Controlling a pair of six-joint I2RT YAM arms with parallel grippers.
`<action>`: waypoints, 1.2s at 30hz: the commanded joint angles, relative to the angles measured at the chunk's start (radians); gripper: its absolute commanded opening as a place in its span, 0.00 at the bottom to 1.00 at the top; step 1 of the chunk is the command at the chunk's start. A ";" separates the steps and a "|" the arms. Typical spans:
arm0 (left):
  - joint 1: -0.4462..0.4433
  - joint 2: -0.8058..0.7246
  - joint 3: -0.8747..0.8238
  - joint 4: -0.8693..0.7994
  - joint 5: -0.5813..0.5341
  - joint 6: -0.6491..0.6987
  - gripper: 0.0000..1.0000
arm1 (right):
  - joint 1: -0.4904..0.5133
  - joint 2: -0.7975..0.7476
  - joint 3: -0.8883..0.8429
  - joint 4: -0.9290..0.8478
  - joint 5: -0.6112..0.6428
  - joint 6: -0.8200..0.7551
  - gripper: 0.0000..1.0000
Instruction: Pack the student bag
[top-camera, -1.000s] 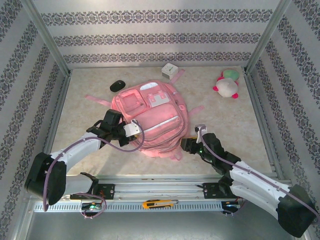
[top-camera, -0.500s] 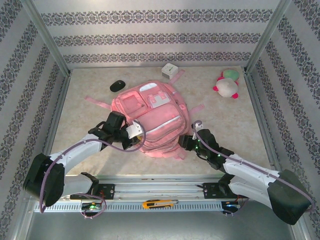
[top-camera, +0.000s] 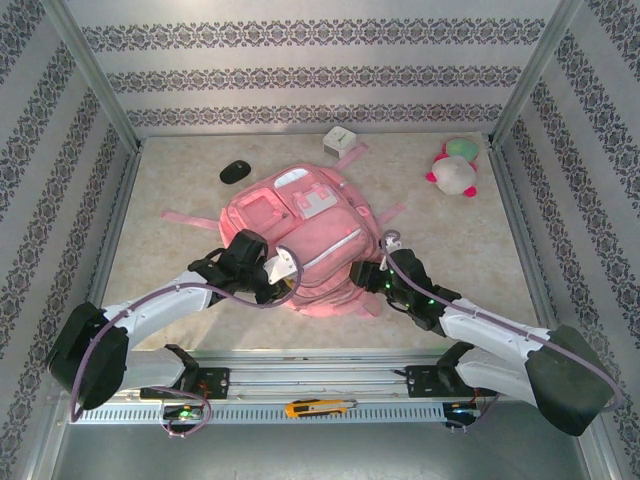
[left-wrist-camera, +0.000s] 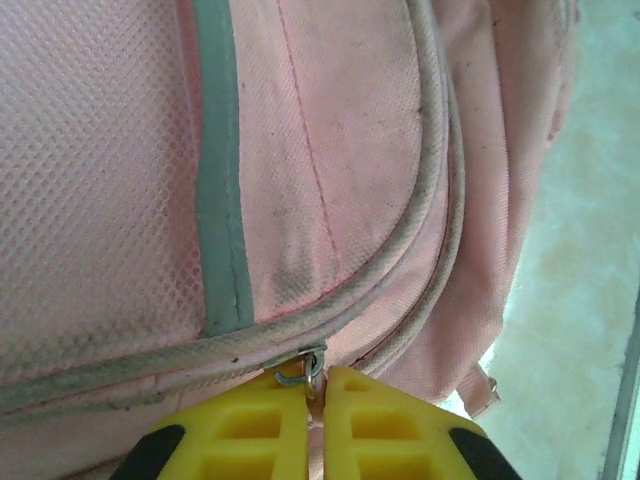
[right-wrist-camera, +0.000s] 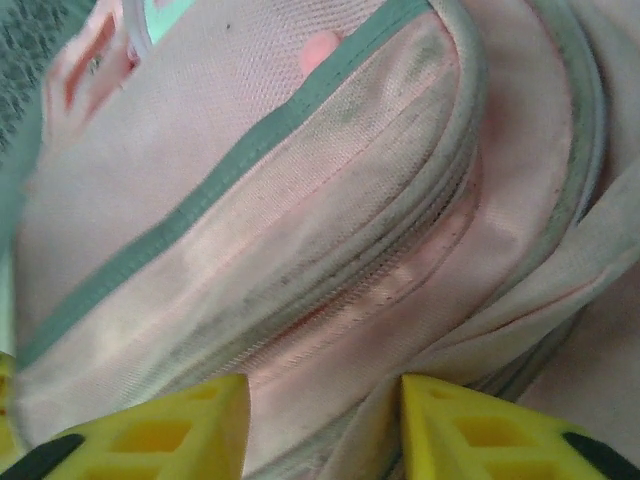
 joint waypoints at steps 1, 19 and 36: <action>-0.018 0.007 0.042 0.013 -0.061 -0.098 0.05 | 0.026 -0.036 0.085 -0.019 -0.120 0.179 0.54; -0.018 -0.016 0.025 0.055 -0.082 -0.189 0.00 | 0.109 -0.392 0.155 -0.439 -0.046 0.382 0.55; -0.018 -0.044 0.016 0.064 -0.072 -0.227 0.00 | 0.209 0.039 0.090 0.112 -0.017 0.600 0.50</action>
